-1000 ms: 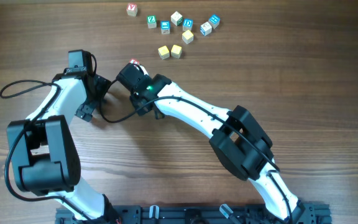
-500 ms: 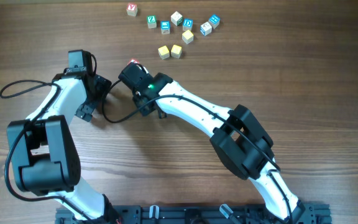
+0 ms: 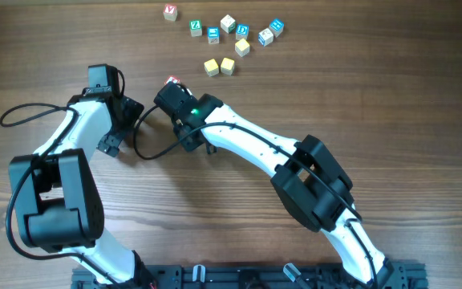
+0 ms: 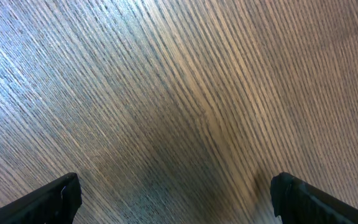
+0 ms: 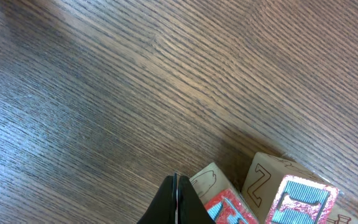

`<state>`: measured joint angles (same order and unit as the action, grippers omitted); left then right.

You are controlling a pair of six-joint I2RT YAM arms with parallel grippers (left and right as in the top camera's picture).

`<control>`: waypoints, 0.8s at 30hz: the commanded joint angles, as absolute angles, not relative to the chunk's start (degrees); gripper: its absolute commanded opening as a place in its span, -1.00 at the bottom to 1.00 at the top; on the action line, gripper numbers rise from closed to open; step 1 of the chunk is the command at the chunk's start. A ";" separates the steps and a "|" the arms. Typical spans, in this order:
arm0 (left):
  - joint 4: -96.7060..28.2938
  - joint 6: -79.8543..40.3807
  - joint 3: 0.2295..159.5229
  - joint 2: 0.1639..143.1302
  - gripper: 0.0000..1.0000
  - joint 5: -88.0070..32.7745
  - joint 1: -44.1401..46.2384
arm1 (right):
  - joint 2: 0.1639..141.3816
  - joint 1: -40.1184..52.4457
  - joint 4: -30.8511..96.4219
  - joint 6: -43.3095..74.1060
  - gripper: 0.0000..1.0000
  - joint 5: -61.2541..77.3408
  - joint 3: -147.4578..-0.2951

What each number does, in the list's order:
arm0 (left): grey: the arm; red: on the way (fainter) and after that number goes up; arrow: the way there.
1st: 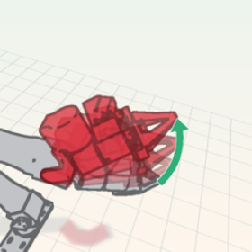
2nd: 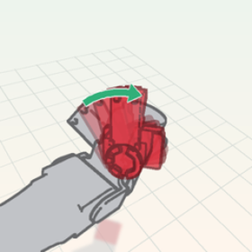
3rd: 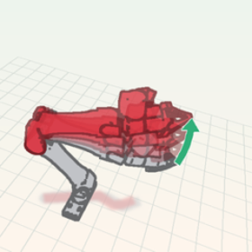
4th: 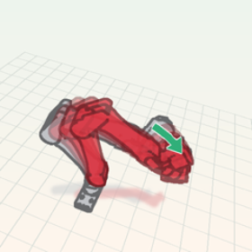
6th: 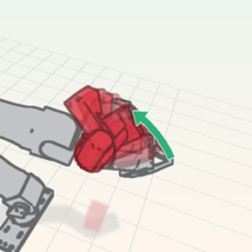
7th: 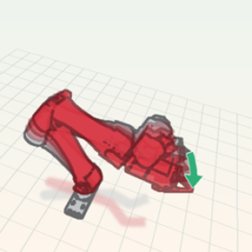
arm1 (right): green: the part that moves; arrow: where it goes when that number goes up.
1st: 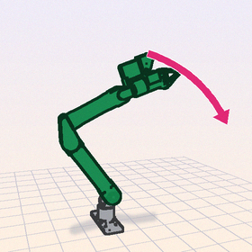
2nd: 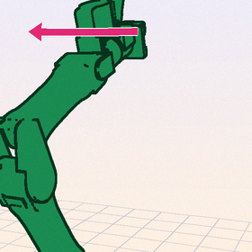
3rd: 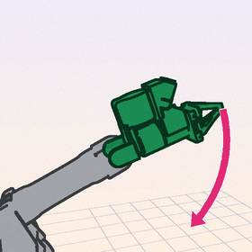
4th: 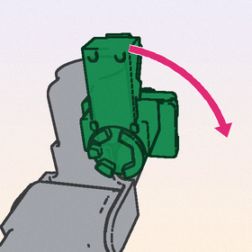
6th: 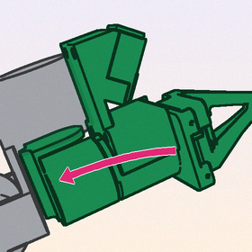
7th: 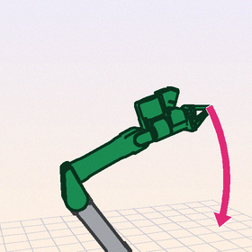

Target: Form a circle

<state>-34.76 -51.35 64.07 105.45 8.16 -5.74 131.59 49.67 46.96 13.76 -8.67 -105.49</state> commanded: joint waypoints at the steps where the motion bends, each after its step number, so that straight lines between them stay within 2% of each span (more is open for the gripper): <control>1: -34.76 -51.46 63.75 106.10 1.00 9.08 -5.91 | 132.99 49.50 46.94 13.30 -0.91 -9.45 -105.30; 4: -34.76 -51.46 63.75 106.10 0.99 9.08 -5.91 | 132.84 49.50 44.34 12.16 -0.91 -7.86 -106.52; 8: -34.76 -51.46 63.75 106.10 1.00 9.08 -5.91 | 131.72 49.47 44.71 7.20 -0.91 -6.68 -116.84; 11: -34.76 -51.46 63.75 106.10 1.00 9.08 -5.91 | 130.26 48.49 45.19 6.26 -0.91 -12.71 -124.70; 15: -34.76 -51.46 63.75 106.10 1.00 9.08 -5.91 | 129.10 43.62 50.52 15.14 -0.91 -14.59 -125.08; 18: -34.76 -51.46 63.75 106.10 1.00 9.08 -5.91 | 129.12 37.58 58.72 23.14 -0.91 -8.49 -123.22; 24: -34.76 -51.46 63.75 106.10 1.00 9.08 -5.91 | 129.19 28.86 65.76 25.93 -0.91 3.79 -116.88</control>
<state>-34.76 -51.35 64.07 105.45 8.16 -5.74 129.43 30.68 65.19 22.92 -4.64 -120.86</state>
